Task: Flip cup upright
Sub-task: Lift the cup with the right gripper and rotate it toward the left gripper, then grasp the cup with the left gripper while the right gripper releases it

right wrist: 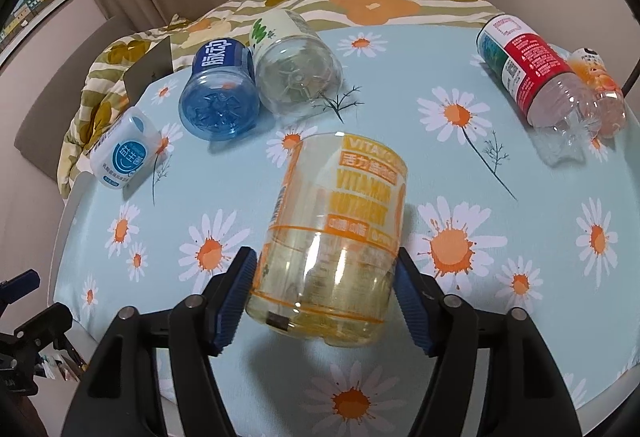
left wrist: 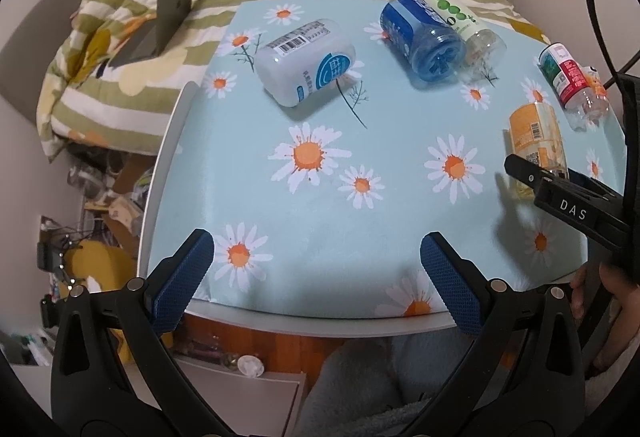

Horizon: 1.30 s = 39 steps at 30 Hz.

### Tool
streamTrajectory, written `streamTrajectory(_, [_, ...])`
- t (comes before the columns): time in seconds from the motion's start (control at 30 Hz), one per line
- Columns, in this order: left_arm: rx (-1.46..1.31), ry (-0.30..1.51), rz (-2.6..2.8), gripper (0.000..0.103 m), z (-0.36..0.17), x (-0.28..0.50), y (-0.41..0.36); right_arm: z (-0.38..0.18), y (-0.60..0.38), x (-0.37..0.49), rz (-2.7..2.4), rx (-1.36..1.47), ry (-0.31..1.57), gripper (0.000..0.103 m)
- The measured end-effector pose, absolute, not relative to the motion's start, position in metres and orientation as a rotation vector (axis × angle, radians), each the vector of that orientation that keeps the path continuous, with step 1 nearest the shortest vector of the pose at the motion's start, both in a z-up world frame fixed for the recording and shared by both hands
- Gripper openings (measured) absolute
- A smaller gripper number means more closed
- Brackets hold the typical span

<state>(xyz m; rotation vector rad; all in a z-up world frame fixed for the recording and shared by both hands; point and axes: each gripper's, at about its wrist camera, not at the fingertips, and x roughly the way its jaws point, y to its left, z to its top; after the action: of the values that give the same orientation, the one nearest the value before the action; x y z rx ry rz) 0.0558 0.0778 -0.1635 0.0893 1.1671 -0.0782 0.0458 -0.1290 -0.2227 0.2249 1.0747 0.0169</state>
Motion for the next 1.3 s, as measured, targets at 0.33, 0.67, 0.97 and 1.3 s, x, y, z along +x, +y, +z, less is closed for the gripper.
streamTrajectory(0.33, [0.097,1.122,-0.159,0.103,-0.120,0.075,0.055,-0.157,-0.146,0.019,0.026,0.294,0.966,0.103])
streamTrajectory(0.67, [0.158,1.187,-0.324,0.103,-0.112,0.109,-0.045,-0.093,-0.226,-0.013,-0.072,0.272,0.956,0.103])
streamTrajectory(0.97, [0.119,1.437,-0.313,0.103,-0.155,0.142,-0.112,-0.096,-0.286,-0.008,-0.022,0.242,0.982,0.103])
streamTrajectory(1.3, [0.129,1.596,-0.220,0.097,-0.200,0.161,-0.137,-0.130,-0.312,0.017,0.105,0.203,1.023,0.103])
